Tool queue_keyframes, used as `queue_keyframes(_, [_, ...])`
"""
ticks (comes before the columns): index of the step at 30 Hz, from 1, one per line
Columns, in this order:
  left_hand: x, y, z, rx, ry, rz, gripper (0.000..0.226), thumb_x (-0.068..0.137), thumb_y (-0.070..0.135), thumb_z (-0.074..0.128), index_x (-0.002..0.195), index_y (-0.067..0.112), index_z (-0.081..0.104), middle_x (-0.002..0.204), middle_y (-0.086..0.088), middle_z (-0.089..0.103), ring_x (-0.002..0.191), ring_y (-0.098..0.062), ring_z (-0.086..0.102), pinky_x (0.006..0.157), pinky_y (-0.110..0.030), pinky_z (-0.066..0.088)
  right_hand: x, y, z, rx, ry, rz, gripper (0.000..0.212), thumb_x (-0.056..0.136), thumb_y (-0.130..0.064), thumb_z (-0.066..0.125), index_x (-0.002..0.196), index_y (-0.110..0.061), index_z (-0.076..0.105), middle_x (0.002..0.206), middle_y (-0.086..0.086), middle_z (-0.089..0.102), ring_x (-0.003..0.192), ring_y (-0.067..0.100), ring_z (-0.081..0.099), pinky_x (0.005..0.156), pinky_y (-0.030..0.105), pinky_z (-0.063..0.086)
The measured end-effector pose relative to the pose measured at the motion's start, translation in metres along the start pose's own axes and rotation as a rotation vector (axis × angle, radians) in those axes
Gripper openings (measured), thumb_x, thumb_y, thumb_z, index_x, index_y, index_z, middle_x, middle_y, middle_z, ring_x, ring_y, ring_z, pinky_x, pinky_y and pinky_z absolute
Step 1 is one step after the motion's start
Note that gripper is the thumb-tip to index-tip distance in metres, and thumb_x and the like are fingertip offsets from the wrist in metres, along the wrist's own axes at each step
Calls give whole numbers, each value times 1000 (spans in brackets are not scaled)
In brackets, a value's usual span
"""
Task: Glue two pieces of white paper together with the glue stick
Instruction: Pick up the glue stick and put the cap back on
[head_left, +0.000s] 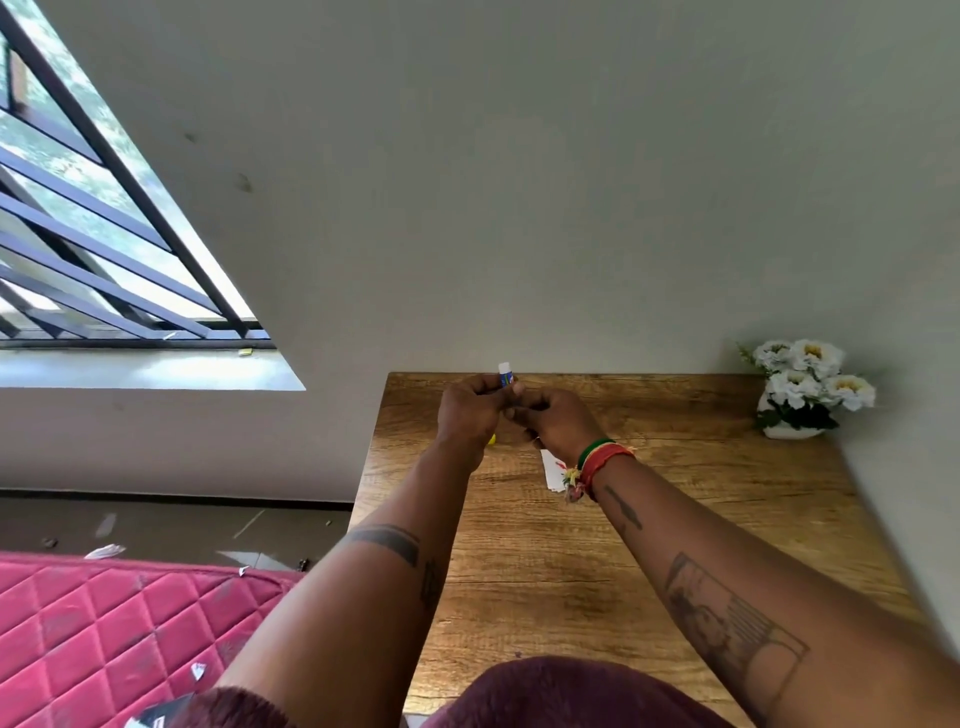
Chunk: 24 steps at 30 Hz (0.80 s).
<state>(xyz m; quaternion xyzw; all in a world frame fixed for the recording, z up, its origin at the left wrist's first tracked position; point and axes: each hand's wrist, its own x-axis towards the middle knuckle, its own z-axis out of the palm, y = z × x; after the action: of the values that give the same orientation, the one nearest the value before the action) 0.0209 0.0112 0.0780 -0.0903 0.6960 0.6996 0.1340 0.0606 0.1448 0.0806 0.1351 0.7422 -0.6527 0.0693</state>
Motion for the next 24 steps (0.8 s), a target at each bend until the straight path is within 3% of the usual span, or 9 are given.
queue_keyframes(4, [2, -2, 1, 6, 2, -15, 11, 81, 16, 86, 88, 20, 78, 76, 12, 79, 67, 3, 72, 54, -11, 52, 3, 4, 3, 27, -34, 72, 7, 95, -13, 69, 96, -19, 73, 76, -4, 72, 55, 6, 69, 49, 23, 44])
queue_keyframes(6, [2, -6, 0, 2, 5, -24, 11, 83, 14, 85, 86, 21, 78, 75, 12, 78, 67, 3, 72, 53, -11, 51, 6, 8, 5, -14, -49, 83, 10, 97, -15, 66, 104, -16, 74, 82, 1, 72, 64, 15, 67, 52, 24, 47])
queue_keyframes(8, [2, -10, -2, -4, 13, -34, 12, 83, 14, 85, 86, 22, 77, 75, 12, 79, 68, 3, 72, 53, -10, 51, 9, 12, 8, -71, -28, 55, 9, 95, -15, 69, 99, -12, 76, 76, 2, 70, 65, 19, 61, 53, 26, 45])
queue_keyframes(11, [3, -14, -6, 18, 11, -44, 13, 82, 15, 86, 90, 22, 78, 79, 10, 80, 72, 1, 74, 56, -11, 53, 13, 17, 14, -116, 4, 29, 9, 92, -15, 72, 86, -17, 78, 69, 3, 69, 59, 18, 55, 54, 29, 43])
queue_keyframes(16, [10, -30, -21, 140, 80, -36, 12, 83, 16, 85, 85, 25, 78, 74, 11, 78, 67, 4, 71, 52, -10, 49, 22, 28, 24, -203, -137, 106, 24, 91, -9, 69, 108, -25, 68, 88, 1, 74, 60, 8, 61, 49, 21, 46])
queue_keyframes(20, [14, -61, -39, 395, 93, -79, 12, 82, 25, 86, 92, 25, 79, 79, 11, 75, 71, -5, 65, 62, -24, 47, 36, 46, 28, -435, -22, 111, 17, 90, -20, 74, 106, -18, 69, 103, 2, 71, 92, 18, 68, 76, 32, 55])
queue_keyframes(24, [22, -83, -50, 459, 127, -121, 14, 80, 24, 88, 92, 24, 80, 74, 13, 73, 66, -4, 64, 56, -21, 44, 50, 60, 34, -532, 21, 103, 20, 84, -23, 81, 99, -22, 67, 92, -6, 65, 89, 16, 63, 75, 28, 47])
